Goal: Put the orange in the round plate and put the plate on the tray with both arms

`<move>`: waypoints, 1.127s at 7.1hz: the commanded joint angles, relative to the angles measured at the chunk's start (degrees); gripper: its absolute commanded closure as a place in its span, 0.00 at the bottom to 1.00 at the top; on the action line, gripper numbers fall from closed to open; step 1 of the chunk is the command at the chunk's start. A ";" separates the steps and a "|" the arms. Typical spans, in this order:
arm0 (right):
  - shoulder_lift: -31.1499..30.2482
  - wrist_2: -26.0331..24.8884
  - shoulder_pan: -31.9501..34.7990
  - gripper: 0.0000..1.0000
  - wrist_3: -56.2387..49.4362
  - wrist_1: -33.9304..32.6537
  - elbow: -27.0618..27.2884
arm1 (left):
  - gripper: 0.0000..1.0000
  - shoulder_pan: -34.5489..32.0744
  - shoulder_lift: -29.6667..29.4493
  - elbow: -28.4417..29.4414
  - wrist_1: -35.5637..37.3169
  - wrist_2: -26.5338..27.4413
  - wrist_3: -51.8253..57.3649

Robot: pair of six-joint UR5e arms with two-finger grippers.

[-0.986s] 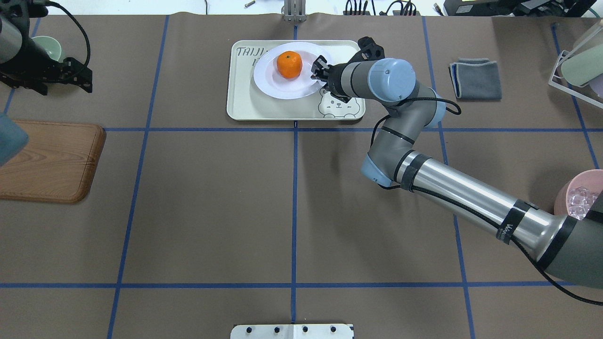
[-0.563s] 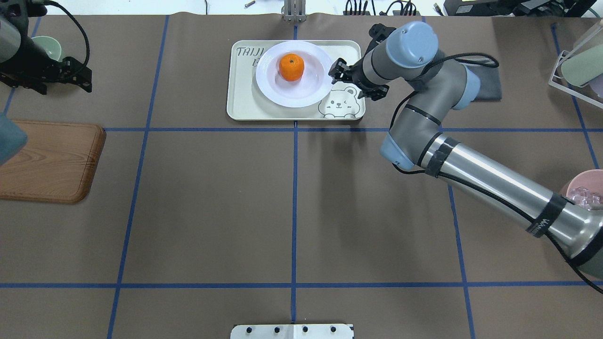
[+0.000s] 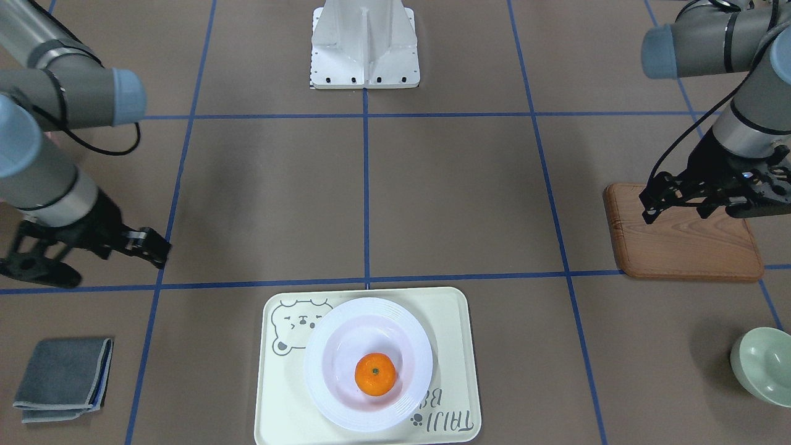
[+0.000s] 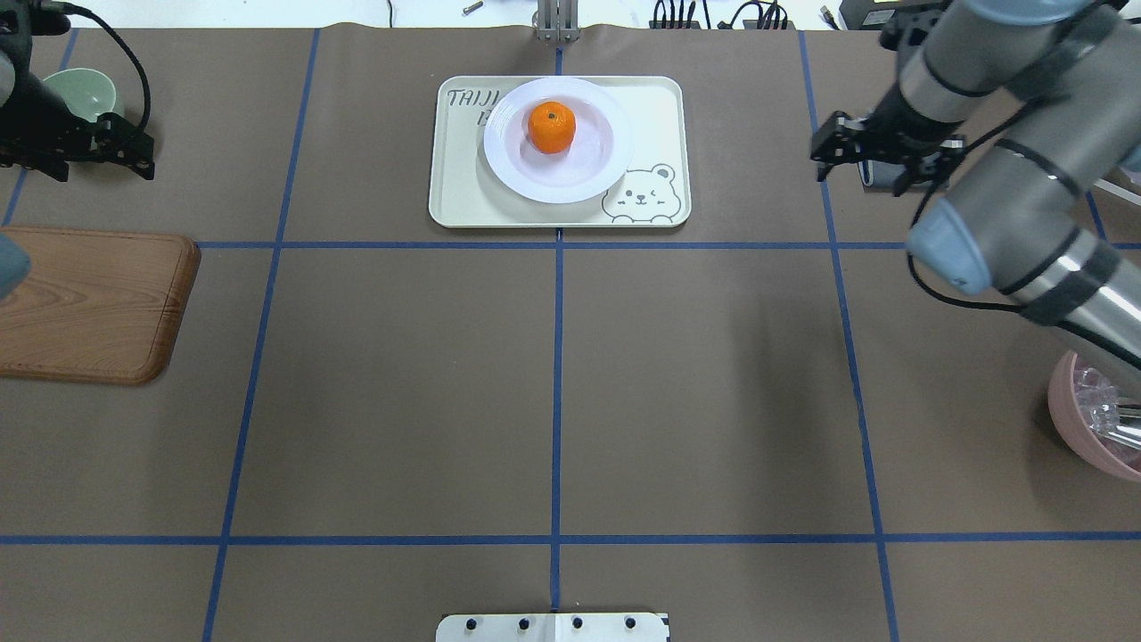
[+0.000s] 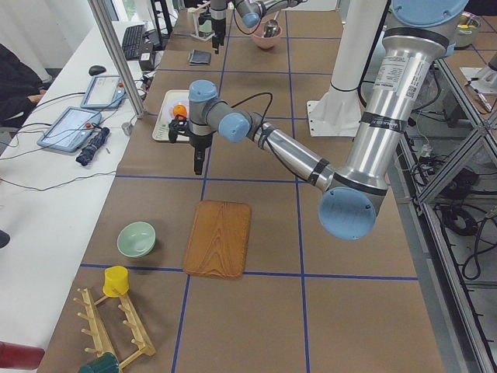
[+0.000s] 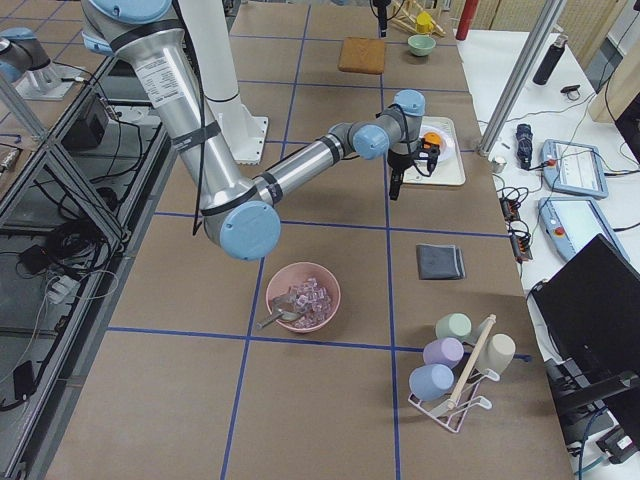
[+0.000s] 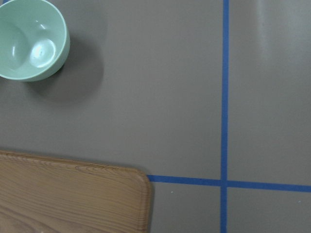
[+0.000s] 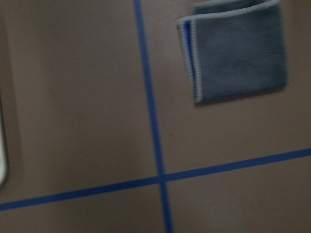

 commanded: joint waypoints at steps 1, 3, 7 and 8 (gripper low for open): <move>-13.49 2.46 12.07 0.00 -27.39 -3.24 4.39 | 0.01 -4.79 5.74 -0.55 -0.03 -3.89 12.27; -20.98 3.08 21.84 0.00 -48.69 -3.15 3.15 | 0.01 -11.99 11.71 0.23 0.23 -5.68 25.69; -27.50 3.17 30.12 0.00 -53.71 -2.27 1.22 | 0.01 -21.59 16.74 9.19 -0.29 -9.73 35.79; -27.60 3.35 30.49 0.00 -53.71 -2.88 1.57 | 0.01 -23.09 17.79 9.72 -0.12 -9.73 35.79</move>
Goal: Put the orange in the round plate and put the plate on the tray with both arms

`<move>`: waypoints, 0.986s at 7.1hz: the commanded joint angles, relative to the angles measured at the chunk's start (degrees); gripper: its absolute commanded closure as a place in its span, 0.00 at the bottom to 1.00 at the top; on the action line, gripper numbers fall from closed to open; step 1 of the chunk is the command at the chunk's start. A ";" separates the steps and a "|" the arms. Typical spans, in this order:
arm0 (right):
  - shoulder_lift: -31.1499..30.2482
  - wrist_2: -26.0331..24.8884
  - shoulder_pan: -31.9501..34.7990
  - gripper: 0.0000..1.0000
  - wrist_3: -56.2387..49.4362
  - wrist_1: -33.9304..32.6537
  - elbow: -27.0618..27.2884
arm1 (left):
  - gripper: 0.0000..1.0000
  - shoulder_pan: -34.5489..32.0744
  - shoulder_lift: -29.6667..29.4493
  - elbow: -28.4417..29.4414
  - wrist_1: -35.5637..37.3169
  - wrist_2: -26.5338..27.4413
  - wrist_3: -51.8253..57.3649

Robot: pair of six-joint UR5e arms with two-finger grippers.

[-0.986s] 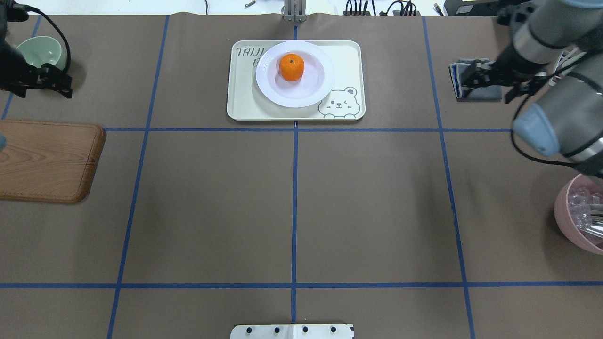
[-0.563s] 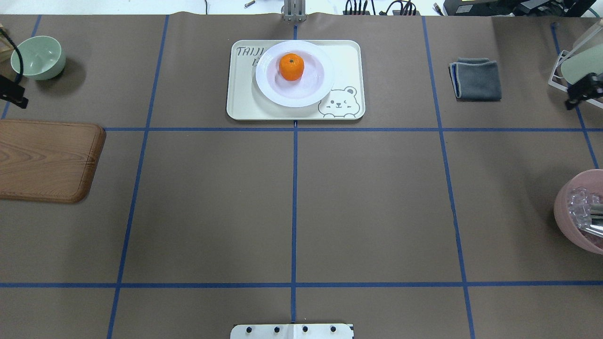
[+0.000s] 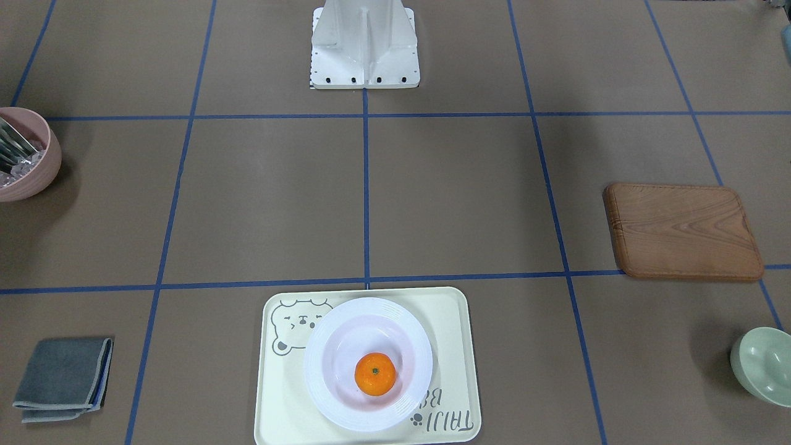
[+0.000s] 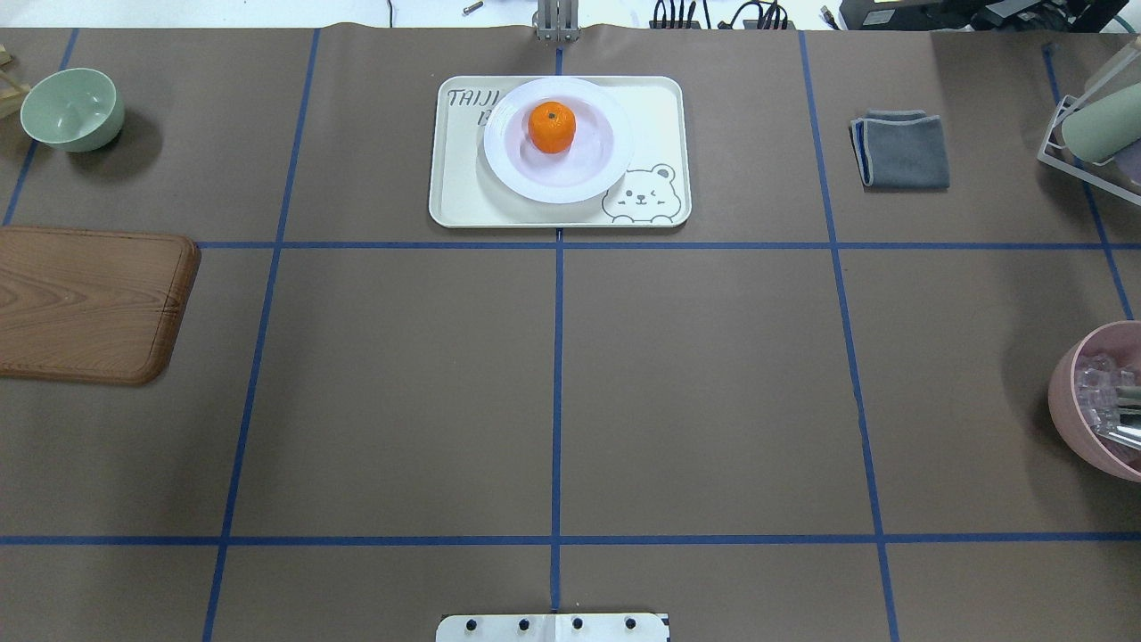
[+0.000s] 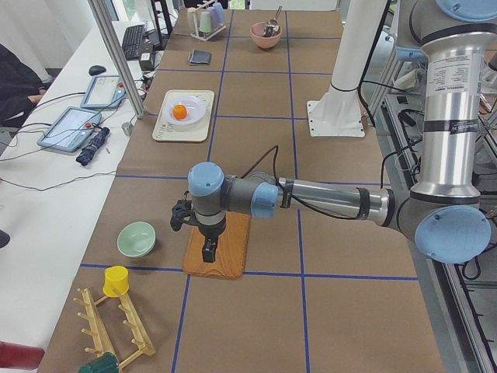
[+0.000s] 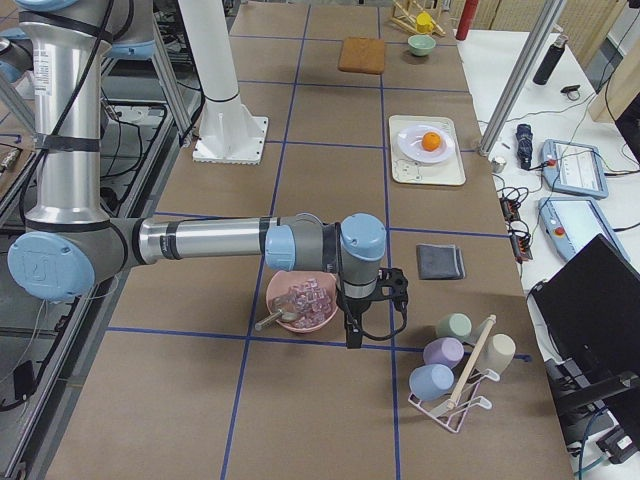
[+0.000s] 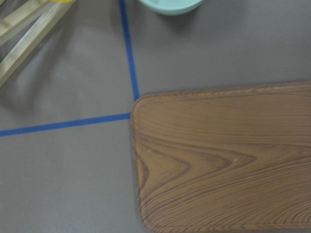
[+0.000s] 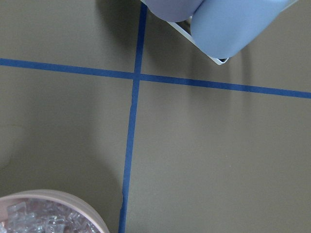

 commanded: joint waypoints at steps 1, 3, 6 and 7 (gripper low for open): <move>-0.61 1.64 1.13 0.00 -0.02 -0.62 0.05 | 0.01 -2.54 2.18 1.64 -0.12 -1.60 0.27; -0.61 2.36 1.22 0.00 0.07 -0.54 -0.13 | 0.01 -2.54 2.72 1.64 -0.91 -2.58 0.18; -0.34 2.36 1.22 0.00 0.16 -0.45 -0.13 | 0.01 -2.54 2.63 1.73 -0.91 -2.58 0.18; -0.43 2.36 1.22 0.00 0.16 -0.53 -0.13 | 0.01 -2.54 2.63 1.64 -0.91 -2.58 0.18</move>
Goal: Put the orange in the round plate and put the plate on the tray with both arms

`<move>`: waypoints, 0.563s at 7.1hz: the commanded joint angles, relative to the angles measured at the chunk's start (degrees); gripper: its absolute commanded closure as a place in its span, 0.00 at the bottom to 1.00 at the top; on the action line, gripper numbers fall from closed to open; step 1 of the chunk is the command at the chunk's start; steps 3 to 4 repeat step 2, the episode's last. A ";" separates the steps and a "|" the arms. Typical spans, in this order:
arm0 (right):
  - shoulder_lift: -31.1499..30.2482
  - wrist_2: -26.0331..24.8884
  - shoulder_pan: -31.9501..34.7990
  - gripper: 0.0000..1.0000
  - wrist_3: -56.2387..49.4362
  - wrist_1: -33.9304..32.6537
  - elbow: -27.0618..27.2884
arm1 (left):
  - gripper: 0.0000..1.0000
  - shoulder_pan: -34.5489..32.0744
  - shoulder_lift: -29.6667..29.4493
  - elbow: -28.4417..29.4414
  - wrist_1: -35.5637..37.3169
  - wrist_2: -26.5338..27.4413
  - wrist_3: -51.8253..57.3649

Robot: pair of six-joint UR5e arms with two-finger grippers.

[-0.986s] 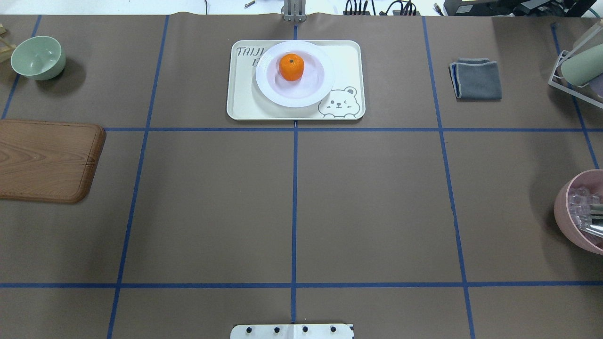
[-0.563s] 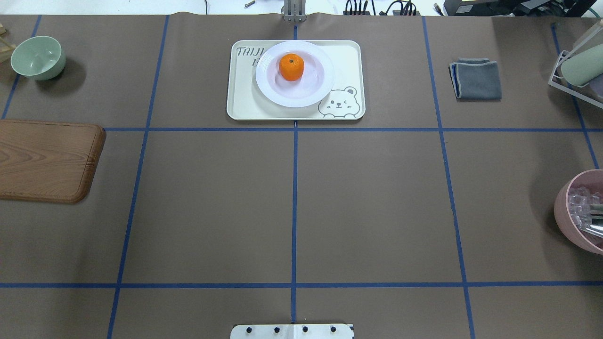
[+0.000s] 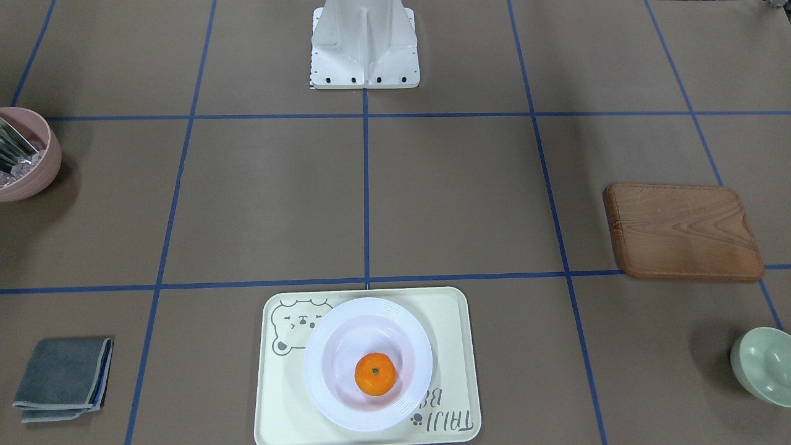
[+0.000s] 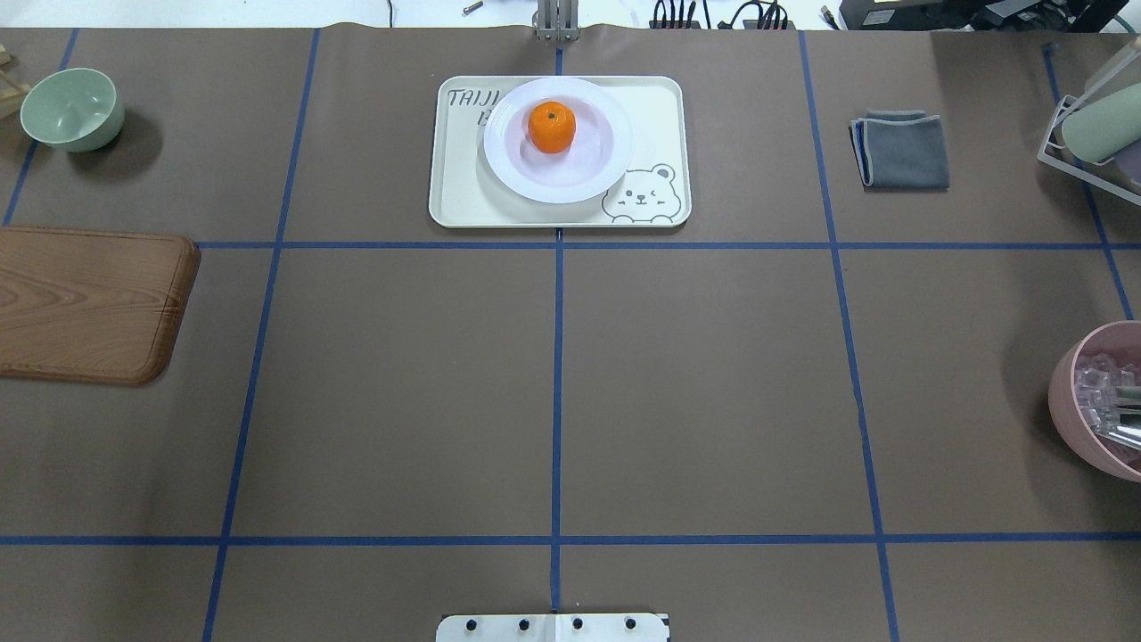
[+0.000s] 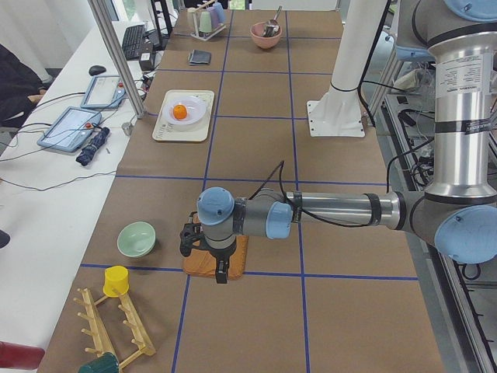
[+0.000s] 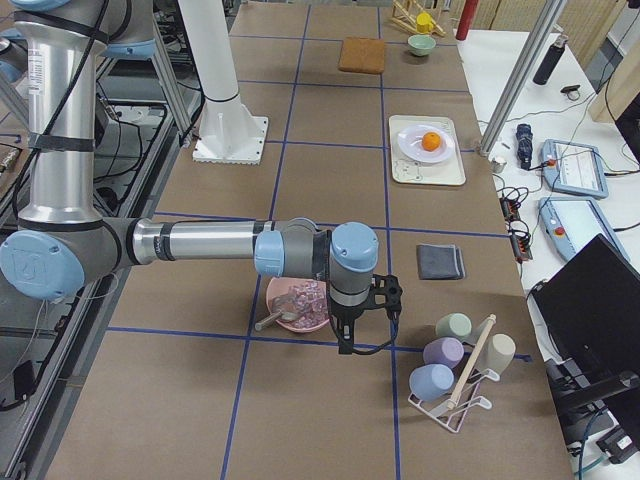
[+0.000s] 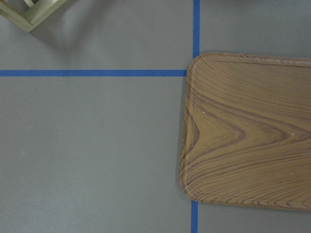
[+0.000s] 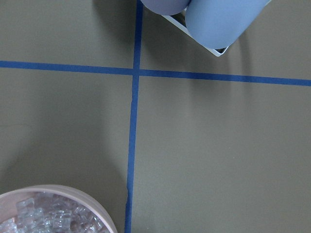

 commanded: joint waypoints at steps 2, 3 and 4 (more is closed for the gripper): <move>-0.02 0.09 0.01 0.00 0.10 -0.04 0.22 | 0.01 -0.07 0.00 0.05 0.00 -0.01 0.00; -0.02 0.09 0.01 0.00 0.10 -0.04 0.22 | 0.01 -0.07 0.00 0.05 0.00 -0.01 0.00; -0.02 0.09 0.01 0.00 0.10 -0.04 0.22 | 0.01 -0.07 0.00 0.05 0.00 -0.01 0.00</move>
